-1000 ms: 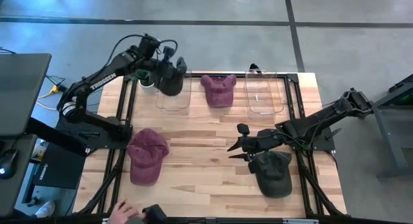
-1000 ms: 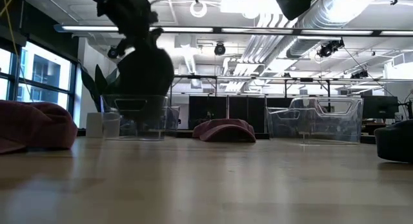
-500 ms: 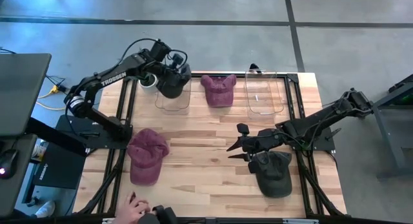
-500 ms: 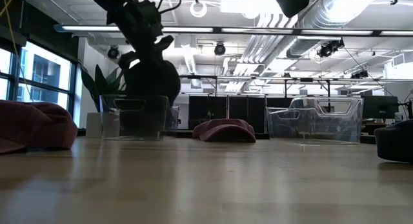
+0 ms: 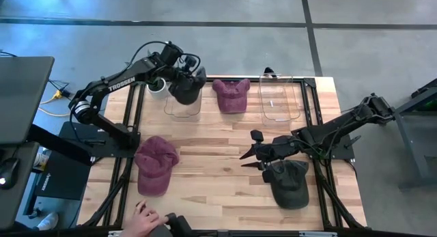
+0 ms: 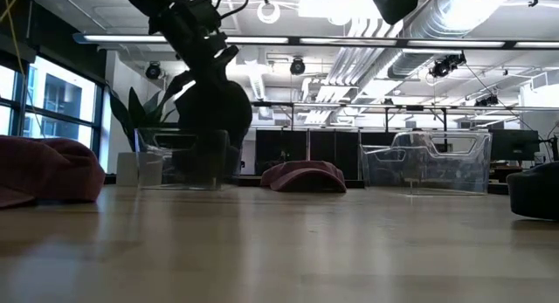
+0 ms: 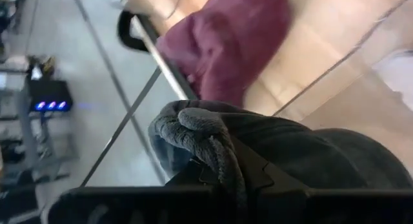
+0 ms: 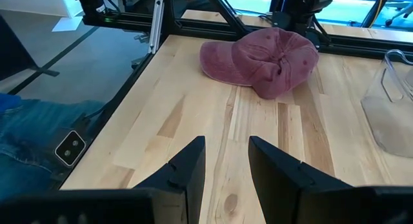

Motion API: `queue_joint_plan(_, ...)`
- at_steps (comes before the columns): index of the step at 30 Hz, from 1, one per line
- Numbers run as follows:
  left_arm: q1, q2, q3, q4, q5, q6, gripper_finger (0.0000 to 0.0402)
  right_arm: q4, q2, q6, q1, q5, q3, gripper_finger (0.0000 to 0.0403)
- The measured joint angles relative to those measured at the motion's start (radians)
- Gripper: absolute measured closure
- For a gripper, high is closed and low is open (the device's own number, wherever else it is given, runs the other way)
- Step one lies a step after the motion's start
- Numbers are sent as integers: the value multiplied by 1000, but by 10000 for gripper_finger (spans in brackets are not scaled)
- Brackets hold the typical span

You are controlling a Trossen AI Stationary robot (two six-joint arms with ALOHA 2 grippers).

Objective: Pick & Place hat
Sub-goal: Put the left black cap into the left transparent bin

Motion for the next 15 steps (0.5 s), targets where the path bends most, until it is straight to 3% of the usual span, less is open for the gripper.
queue_joint_plan(4,1,0,0,28,-52,-36,359,0,0,3,0,0,0,289)
queue_joint_plan(9,1,0,0,43,-65,-75,297,0,0,9,0,-11,0,289)
queue_joint_plan(15,0,0,0,61,-157,-106,229,0,0,9,0,-12,0,289)
